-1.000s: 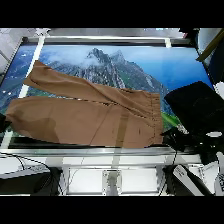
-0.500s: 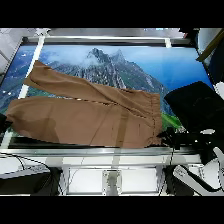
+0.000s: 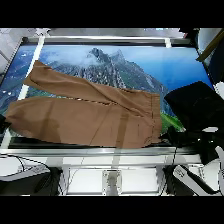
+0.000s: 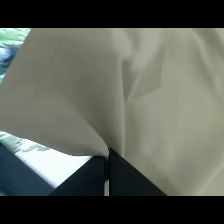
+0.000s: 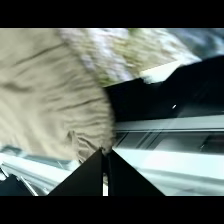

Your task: Fold the clothes and pants, and hang the long-sleeved shirts on hangers.

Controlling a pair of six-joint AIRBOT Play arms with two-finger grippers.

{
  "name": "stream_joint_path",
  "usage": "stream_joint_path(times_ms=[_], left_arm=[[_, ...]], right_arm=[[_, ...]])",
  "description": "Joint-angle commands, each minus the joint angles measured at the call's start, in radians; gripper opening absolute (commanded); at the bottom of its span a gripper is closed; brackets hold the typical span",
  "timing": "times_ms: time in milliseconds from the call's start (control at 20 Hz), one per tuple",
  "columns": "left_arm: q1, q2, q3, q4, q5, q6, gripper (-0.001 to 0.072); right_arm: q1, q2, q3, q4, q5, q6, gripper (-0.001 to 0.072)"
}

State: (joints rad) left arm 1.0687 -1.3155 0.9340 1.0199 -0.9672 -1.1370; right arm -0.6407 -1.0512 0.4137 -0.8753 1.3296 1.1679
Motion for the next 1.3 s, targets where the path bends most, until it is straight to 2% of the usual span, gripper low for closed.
stream_joint_path(times_ms=[0,200,300,500,600,700,750,850,950,1050,1100,1150,1200,1250], left_arm=[[0.010,0.138,0.008,0.215,-0.076,0.000,0.0008],[0.024,0.315,0.000,0.265,-0.229,-0.002,0.0008],[0.024,0.373,-0.014,0.296,-0.255,-0.043,0.0008],[0.024,0.385,-0.019,0.454,-0.310,-0.129,0.0006],[0.023,0.382,-0.018,0.445,-0.277,-0.140,0.0006],[0.003,0.381,-0.008,0.271,-0.205,-0.148,0.0006],[-0.026,0.380,0.006,0.175,-0.145,-0.126,0.0005],[-0.138,0.379,0.046,0.114,0.001,-0.123,0.0005],[-0.260,0.363,0.079,0.150,0.074,-0.124,0.0005],[-0.329,0.335,0.080,0.183,0.072,-0.145,0.0006],[-0.341,0.318,0.080,0.192,0.068,-0.159,0.0006],[-0.344,0.303,0.080,0.191,0.063,-0.159,0.0006],[-0.344,0.295,0.080,0.191,0.058,-0.159,0.0006],[-0.343,0.290,0.080,0.192,0.056,-0.158,0.0007]], right_arm=[[-0.060,0.084,0.149,-0.129,0.149,-0.008,0.0018],[-0.256,0.139,0.330,-0.205,0.200,-0.026,0.0017],[-0.277,0.132,0.342,-0.244,0.199,-0.047,0.0017],[-0.276,0.128,0.339,-0.418,0.249,-0.051,0.0017],[-0.276,0.128,0.341,-0.400,0.250,-0.060,0.0017],[-0.267,0.129,0.356,-0.287,0.252,-0.051,0.0018],[-0.251,0.127,0.364,-0.221,0.243,-0.049,0.0018],[-0.190,0.127,0.369,-0.119,0.188,-0.021,0.0018],[-0.107,0.126,0.369,-0.149,0.161,-0.012,0.0019],[-0.063,0.126,0.368,-0.254,0.121,-0.006,0.0038],[-0.063,0.122,0.367,-0.300,0.114,-0.004,0.0136],[-0.064,0.111,0.368,-0.351,0.129,0.009,0.0343],[-0.064,0.089,0.368,-0.405,0.166,0.031,0.0460],[-0.064,0.058,0.362,-0.430,0.210,0.037,0.0462]])
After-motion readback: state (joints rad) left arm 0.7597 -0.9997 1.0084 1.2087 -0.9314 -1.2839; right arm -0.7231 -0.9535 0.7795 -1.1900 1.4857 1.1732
